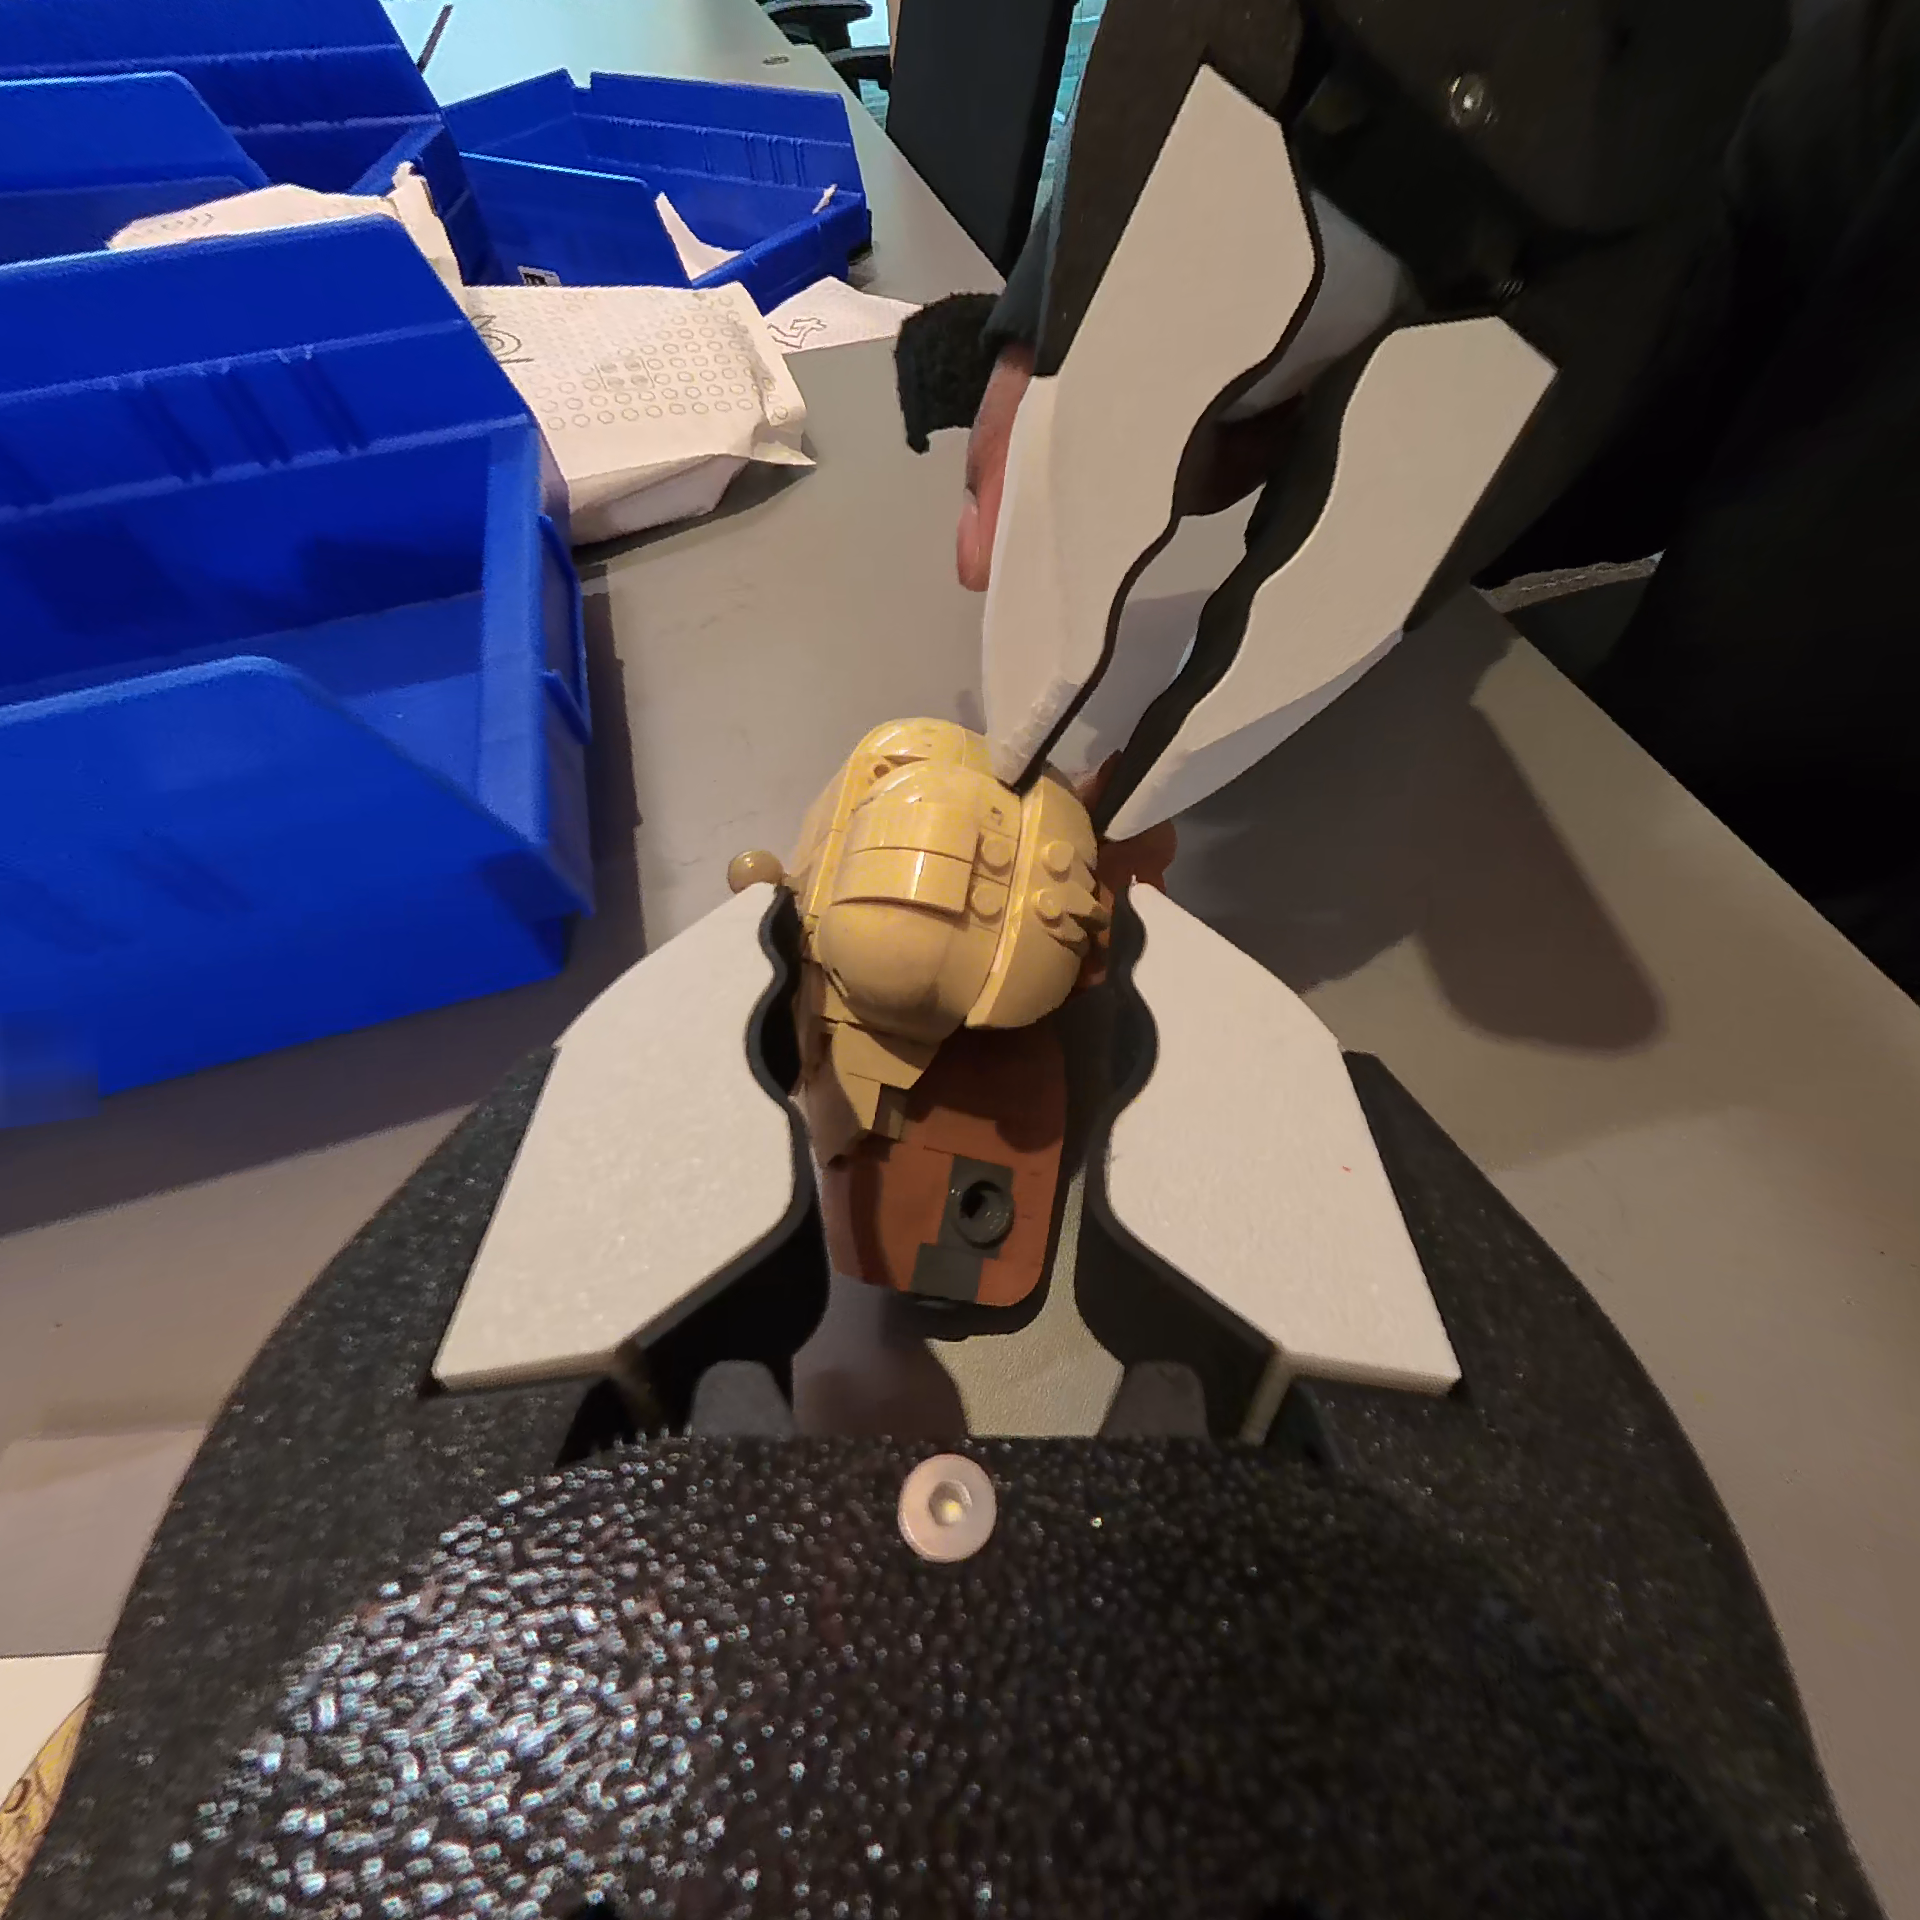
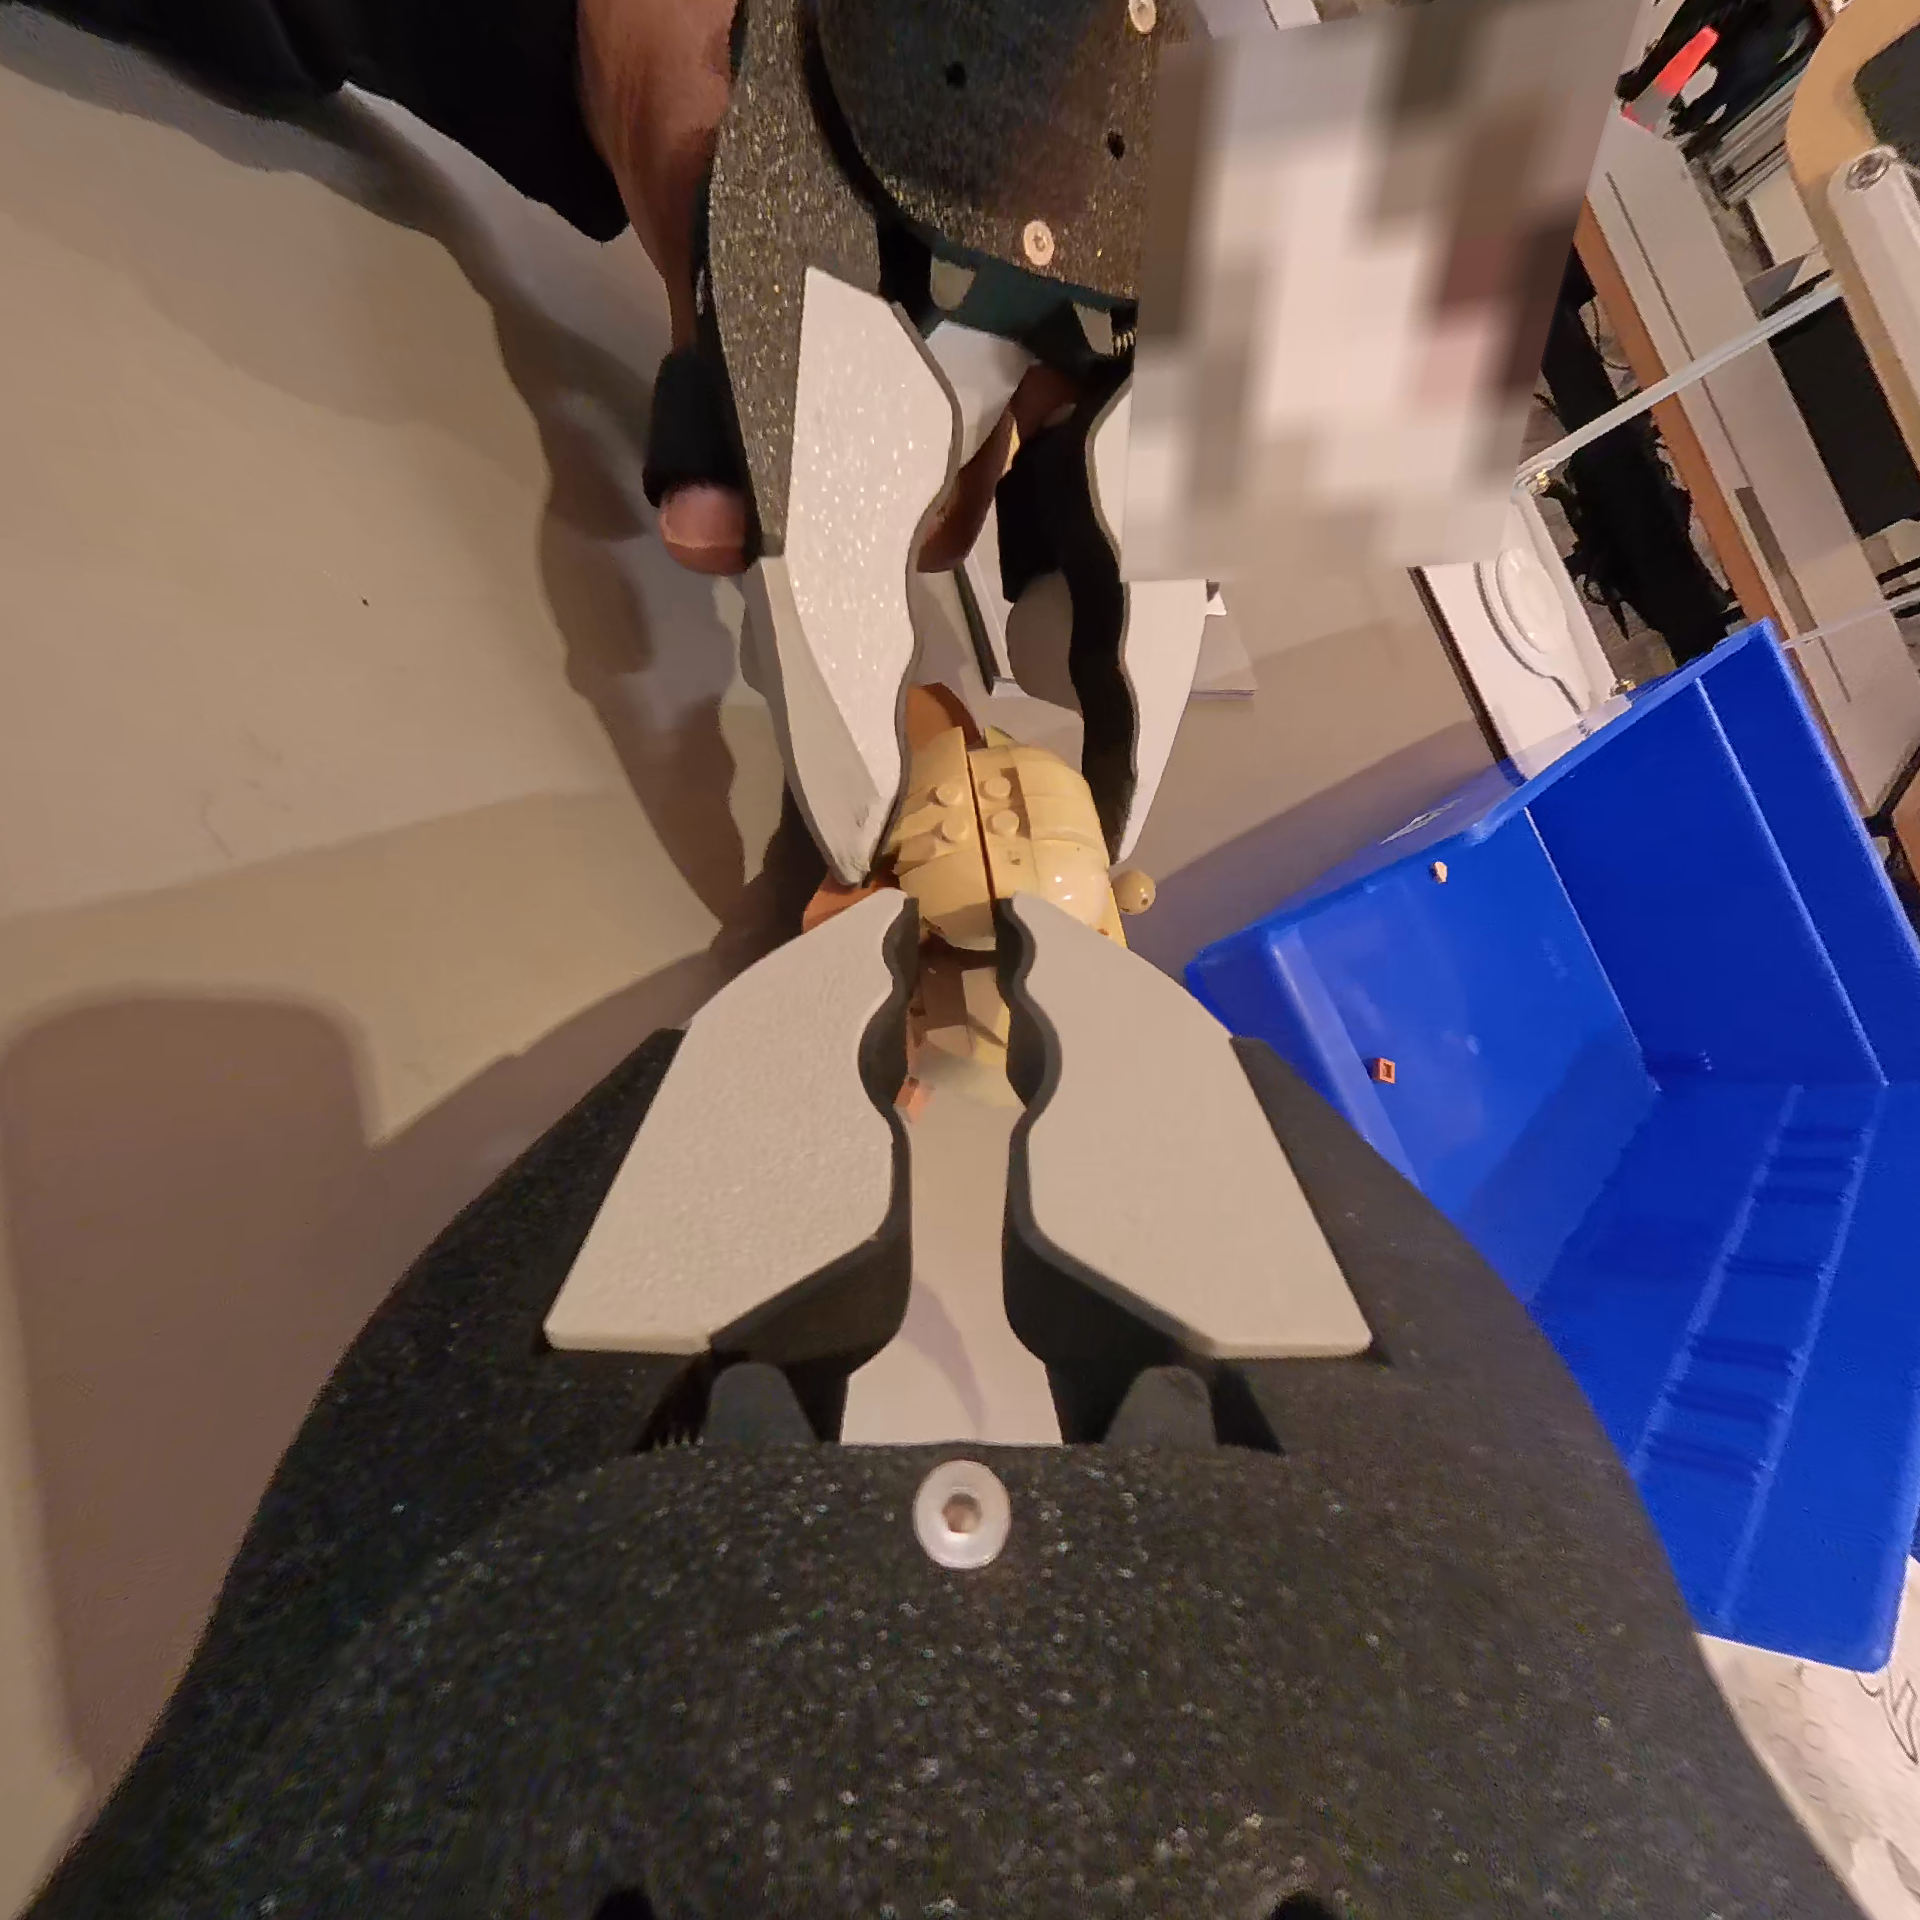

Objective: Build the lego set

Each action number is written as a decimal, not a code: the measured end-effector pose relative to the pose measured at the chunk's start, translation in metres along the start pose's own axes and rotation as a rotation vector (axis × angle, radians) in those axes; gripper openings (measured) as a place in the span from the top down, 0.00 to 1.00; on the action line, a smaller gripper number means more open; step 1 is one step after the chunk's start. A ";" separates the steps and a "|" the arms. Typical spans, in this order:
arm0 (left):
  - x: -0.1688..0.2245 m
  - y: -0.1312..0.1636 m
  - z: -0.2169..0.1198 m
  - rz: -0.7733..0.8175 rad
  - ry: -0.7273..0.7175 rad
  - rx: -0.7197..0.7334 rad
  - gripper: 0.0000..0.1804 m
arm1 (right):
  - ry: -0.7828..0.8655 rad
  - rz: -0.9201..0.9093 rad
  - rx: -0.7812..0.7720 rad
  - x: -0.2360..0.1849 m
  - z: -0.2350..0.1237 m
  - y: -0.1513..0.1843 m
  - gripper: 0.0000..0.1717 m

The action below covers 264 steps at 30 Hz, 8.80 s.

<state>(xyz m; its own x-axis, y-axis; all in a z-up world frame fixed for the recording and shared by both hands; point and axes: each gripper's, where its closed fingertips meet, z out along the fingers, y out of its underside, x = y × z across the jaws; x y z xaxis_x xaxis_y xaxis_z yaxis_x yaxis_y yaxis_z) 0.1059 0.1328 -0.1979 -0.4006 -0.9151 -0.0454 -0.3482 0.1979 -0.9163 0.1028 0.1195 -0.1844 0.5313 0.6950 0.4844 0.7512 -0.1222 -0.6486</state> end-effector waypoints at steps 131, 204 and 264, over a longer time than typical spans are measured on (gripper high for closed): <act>-0.006 0.002 -0.022 0.494 -0.318 -0.004 0.94 | -0.018 0.182 0.077 0.027 0.017 -0.008 0.75; -0.021 0.002 -0.018 0.454 -0.395 -0.047 0.93 | -0.096 0.535 0.111 0.020 0.012 -0.001 0.95; -0.027 -0.008 0.001 0.458 -0.477 -0.084 0.93 | -0.112 0.626 0.201 0.041 0.005 0.014 0.95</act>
<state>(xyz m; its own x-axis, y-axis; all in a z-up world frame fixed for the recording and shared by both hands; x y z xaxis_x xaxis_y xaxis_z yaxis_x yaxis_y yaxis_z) 0.1201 0.1552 -0.1901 -0.1116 -0.7836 -0.6111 -0.3049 0.6123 -0.7295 0.1331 0.1503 -0.1768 0.7916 0.6063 -0.0754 0.2213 -0.3996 -0.8896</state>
